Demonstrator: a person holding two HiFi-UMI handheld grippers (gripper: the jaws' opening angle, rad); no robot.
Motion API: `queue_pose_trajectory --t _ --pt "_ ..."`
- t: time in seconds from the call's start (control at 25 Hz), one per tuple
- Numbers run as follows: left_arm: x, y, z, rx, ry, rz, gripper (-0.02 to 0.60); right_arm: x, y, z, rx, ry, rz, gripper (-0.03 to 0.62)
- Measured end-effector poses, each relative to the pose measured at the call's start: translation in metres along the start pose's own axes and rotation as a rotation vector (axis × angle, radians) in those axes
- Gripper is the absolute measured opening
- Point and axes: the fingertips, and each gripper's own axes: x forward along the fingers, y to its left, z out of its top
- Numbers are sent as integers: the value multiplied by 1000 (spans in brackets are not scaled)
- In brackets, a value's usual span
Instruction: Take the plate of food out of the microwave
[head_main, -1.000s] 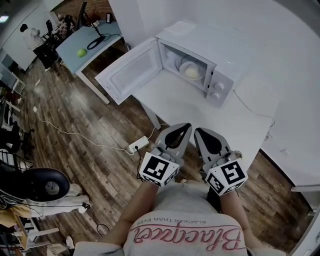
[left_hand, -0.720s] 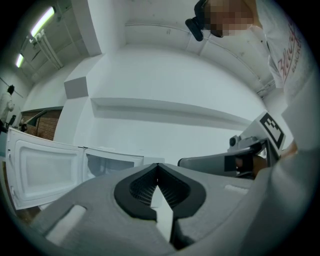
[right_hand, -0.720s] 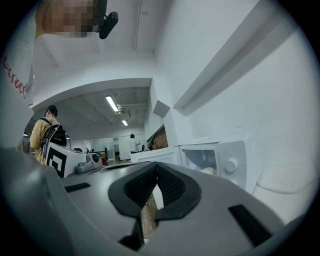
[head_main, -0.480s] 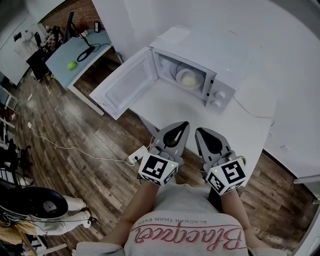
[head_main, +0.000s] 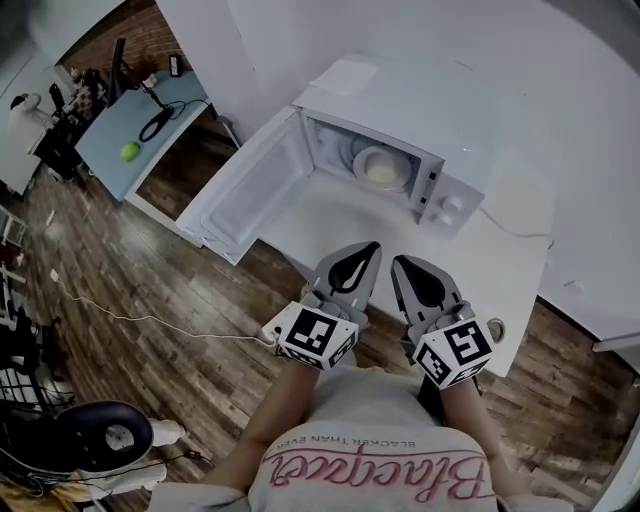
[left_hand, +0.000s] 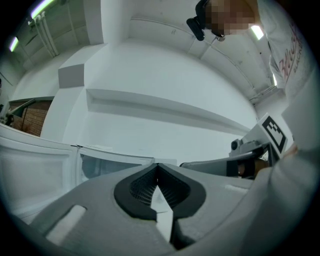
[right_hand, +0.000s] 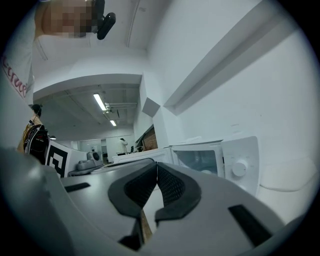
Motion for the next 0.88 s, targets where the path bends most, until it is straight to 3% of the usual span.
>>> queue_pose_trajectory --t 0.4,0.88 --pt "21 35 -8 -30 13 -71 5 38 -6 -2 -23 10 -35 12" --pt "55 71 -8 -42 13 -174 5 77 -32 2 -36 23 -156 12"
